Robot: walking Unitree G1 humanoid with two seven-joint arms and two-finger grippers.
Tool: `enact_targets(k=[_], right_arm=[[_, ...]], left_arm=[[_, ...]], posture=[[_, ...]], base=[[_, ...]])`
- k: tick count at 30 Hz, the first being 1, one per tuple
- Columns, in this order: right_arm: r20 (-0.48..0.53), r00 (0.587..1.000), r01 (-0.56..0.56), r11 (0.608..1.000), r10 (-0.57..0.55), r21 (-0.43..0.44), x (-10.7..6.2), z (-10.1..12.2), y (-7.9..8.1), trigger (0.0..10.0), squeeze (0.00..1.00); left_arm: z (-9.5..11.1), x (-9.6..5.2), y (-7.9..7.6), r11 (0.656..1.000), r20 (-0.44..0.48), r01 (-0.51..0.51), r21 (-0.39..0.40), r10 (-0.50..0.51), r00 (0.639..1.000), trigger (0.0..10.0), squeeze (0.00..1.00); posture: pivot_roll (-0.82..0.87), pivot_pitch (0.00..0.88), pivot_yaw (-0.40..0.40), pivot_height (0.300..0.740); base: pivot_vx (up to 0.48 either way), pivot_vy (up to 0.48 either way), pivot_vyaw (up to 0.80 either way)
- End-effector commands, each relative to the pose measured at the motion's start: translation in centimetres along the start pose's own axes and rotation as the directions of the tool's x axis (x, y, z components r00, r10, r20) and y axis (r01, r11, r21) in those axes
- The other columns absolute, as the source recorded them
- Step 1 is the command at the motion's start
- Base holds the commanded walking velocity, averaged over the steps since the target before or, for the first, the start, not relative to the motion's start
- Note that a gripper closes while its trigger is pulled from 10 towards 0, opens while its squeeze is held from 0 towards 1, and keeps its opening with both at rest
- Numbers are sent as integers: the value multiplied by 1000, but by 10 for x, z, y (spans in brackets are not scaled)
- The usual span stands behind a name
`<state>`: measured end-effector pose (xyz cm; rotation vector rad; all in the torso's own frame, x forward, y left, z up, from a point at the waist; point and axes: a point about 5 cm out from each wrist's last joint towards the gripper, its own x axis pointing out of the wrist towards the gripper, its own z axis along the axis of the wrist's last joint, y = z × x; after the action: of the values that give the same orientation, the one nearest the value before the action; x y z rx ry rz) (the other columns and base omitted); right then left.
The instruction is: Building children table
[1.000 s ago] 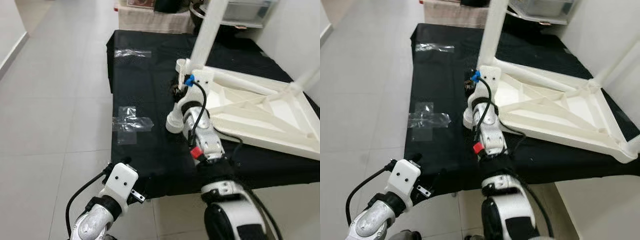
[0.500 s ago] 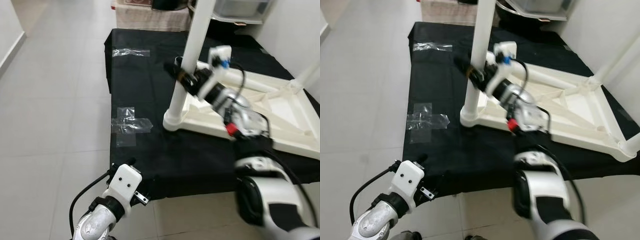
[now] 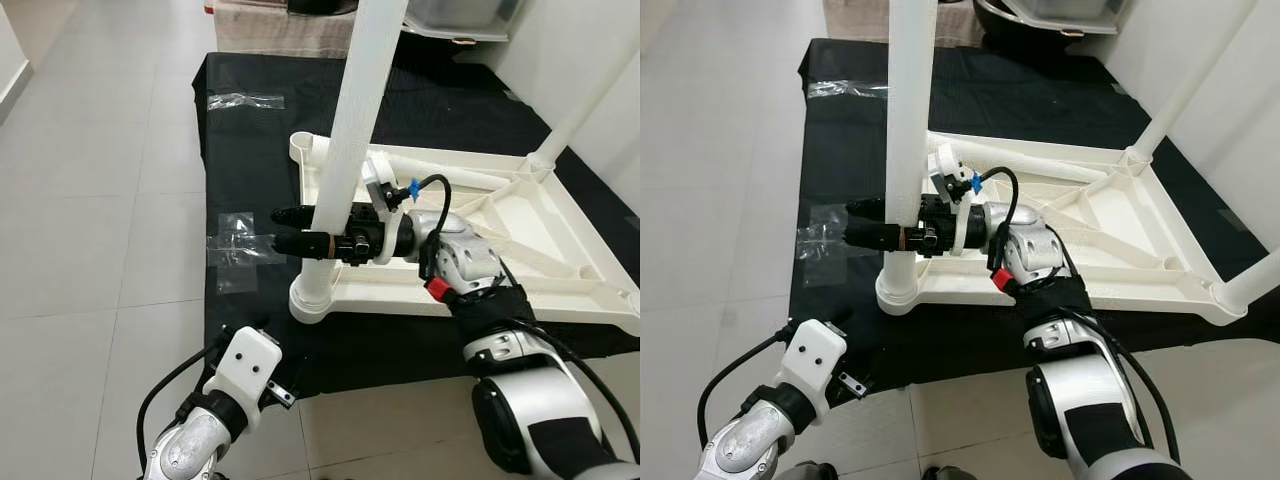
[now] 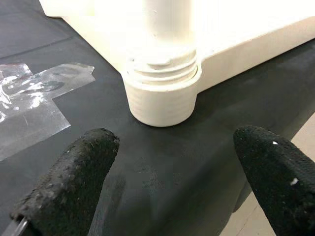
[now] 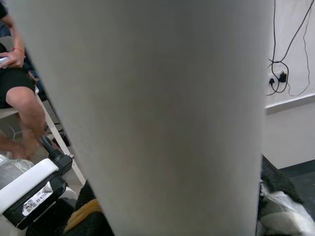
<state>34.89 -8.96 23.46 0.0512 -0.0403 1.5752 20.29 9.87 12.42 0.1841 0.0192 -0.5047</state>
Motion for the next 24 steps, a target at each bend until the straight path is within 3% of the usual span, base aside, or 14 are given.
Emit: enact_targets(k=[1, 3, 4, 6, 7, 9, 10, 12, 13, 15, 19, 21, 22, 24], right_arm=[[-7, 1000, -12, 999, 12, 48, 4, -11, 2, 0, 0], [-20, 999, 26, 1000, -25, 17, 3, -12, 1, 0, 0], [-18, 978, 206, 978, -206, -40, 5, -11, -10, 0, 0], [6, 851, 525, 849, -526, -67, 4, -8, -30, 0, 0], [6, 851, 525, 849, -526, -67, 4, -8, -30, 0, 0], [-20, 610, 793, 610, -792, 14, -5, -11, -48, 0, 0], [-20, 610, 793, 610, -792, 14, -5, -11, -48, 0, 0], [-128, 158, 987, 161, -979, -8, -37, -32, -56, 0, 0], [-128, 158, 987, 161, -979, -8, -37, -32, -56, 0, 0], [-132, -118, 993, -120, -984, 8, -50, -49, -44, 0, 0], [-101, -176, 982, -182, -979, 55, -40, -51, -33, 0, 0], [-87, -162, 980, -170, -983, 99, -30, -49, -30, 0, 0], [-33, -150, 981, -153, -988, 117, -17, -41, -30, 8314, 0], [5, -145, 982, -143, -989, 126, -10, -35, -30, 8314, 0]], left_arm=[[-5, -1, -4, 1000, -17, 16, -10, -16, 1000, 10000, 0], [-5, -2, -4, 1000, -19, 17, -10, -17, 1000, 10000, 0], [-6, -2, -5, 1000, -21, 19, -10, -19, 1000, 10000, 0], [-6, -3, -5, 1000, -23, 23, -9, -24, 999, 10000, 0], [-6, -3, -5, 1000, -23, 23, -9, -24, 999, 10000, 0], [-7, -3, -5, 1000, -25, 25, -10, -25, 999, 10000, 0], [-7, -3, -5, 1000, -25, 25, -10, -25, 999, 10000, 0], [-7, -3, -4, 1000, -26, 30, -11, -30, 999, 10000, 0], [-7, -3, -4, 1000, -26, 30, -11, -30, 999, 10000, 0], [-7, -3, -5, 999, -27, 35, -11, -35, 999, 10000, 0], [-7, -2, -5, 999, -27, 35, -9, -35, 999, 10000, 0], [-6, -2, -5, 999, -27, 34, -8, -34, 999, 10000, 0], [-6, -2, -5, 999, -26, 34, -7, -34, 999, 10000, 0], [-6, -2, -5, 999, -25, 33, -6, -34, 999, 10000, 0]], posture=[[155, 118, -145, 740], [154, 111, -146, 740], [155, 105, -144, 740], [153, 101, -143, 740], [153, 101, -143, 740], [151, 97, -141, 740], [151, 97, -141, 740], [145, 96, -138, 740], [145, 96, -138, 740], [151, 98, -142, 740], [151, 104, -142, 740], [153, 106, -145, 740], [153, 106, -146, 740], [153, 106, -146, 740]], base=[[0, 0, 0], [0, 0, 0], [0, 0, 0], [0, 0, 0], [0, 0, 0], [0, 0, 0], [0, 0, 0], [0, 0, 0], [0, 0, 0], [0, 0, 0], [0, 0, 0], [0, 0, 0], [0, 0, 0], [0, 0, 0]])
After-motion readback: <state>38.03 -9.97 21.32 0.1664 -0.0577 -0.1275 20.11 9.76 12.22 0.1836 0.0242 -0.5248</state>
